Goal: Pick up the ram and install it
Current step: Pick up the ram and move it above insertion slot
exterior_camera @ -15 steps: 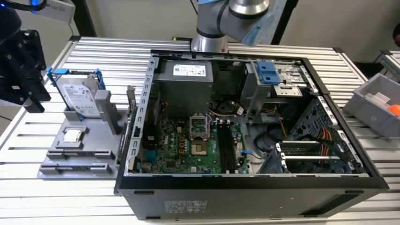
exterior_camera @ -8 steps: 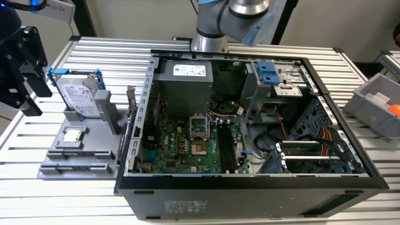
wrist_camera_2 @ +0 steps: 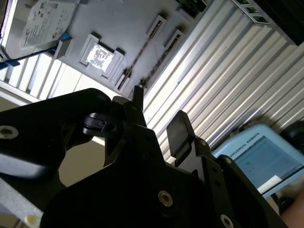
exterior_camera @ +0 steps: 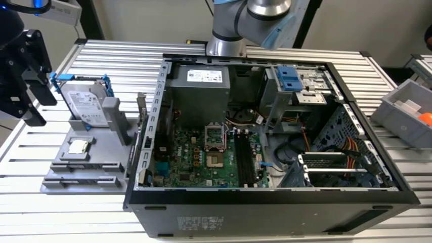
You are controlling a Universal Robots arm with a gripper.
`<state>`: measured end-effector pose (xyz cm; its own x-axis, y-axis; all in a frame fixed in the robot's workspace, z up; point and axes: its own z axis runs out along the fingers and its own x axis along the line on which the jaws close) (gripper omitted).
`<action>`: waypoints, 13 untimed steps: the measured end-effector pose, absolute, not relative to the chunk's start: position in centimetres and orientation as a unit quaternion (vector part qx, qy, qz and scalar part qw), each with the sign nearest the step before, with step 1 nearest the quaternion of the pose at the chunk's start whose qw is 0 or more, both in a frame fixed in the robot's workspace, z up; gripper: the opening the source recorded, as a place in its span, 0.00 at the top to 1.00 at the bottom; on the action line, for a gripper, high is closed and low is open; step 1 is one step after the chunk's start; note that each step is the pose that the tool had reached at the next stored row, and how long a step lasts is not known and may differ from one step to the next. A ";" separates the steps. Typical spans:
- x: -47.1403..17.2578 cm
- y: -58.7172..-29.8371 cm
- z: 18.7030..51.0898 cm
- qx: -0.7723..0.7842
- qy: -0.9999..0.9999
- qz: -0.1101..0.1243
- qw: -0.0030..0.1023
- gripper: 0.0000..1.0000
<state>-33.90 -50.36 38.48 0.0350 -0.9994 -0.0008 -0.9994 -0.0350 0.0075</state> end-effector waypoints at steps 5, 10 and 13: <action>-33.9 -50.4 38.2 0.717 -0.697 -0.003 0.002 0.00; -33.9 -50.3 37.8 0.715 -0.699 -0.003 0.002 0.00; -33.9 -50.3 37.6 0.714 -0.700 -0.003 0.002 0.00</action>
<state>-33.90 -50.35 37.55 0.0194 -0.9998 -0.0007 -0.9998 -0.0194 0.0076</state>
